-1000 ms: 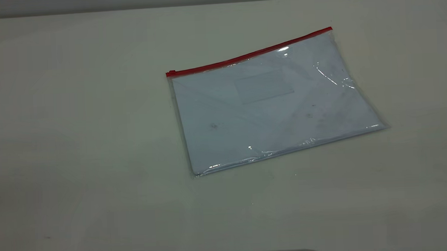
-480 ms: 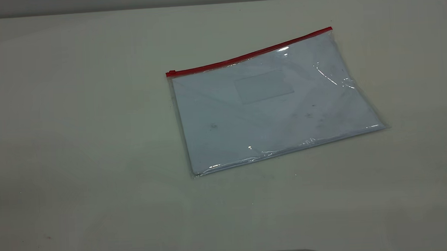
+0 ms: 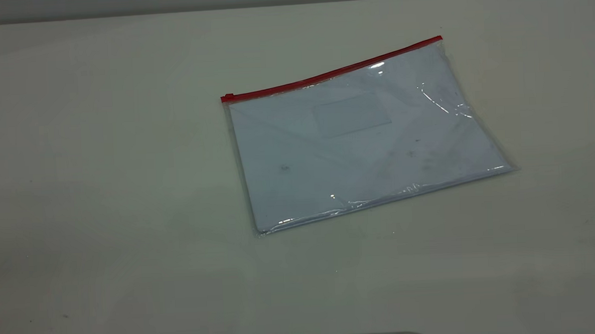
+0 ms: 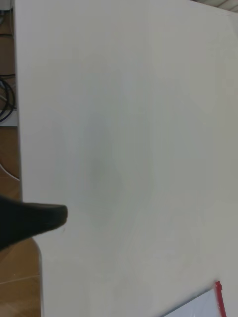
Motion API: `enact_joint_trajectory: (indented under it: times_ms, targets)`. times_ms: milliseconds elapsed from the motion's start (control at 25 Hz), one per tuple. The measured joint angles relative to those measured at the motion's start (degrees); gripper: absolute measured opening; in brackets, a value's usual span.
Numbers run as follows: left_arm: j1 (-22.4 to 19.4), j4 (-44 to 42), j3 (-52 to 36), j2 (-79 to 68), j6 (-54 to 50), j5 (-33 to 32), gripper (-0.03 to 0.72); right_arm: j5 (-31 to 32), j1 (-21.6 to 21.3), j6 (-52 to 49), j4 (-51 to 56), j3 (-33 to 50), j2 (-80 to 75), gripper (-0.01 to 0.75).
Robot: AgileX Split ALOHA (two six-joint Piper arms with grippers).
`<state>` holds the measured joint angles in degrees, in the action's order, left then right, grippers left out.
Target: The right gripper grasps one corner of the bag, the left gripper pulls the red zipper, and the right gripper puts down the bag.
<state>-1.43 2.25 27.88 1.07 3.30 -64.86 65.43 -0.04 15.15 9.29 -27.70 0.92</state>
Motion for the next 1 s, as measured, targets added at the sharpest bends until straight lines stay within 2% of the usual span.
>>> enact_joint_trajectory:
  times_ms: [120,320,1000]
  targets:
    - [0.0,0.0,0.0,0.0,0.0,-0.1,0.550,-0.1,2.0,-3.8,-2.8,0.0,0.0,0.529]
    - [0.0,0.0,0.0,0.0,0.0,-0.1,0.550,-0.3,2.3,-10.7,-7.5,0.0,0.0,0.529]
    - [0.0,0.0,0.0,0.0,0.0,-0.1,0.550,-0.4,2.3,-11.5,-7.6,0.1,0.0,0.529]
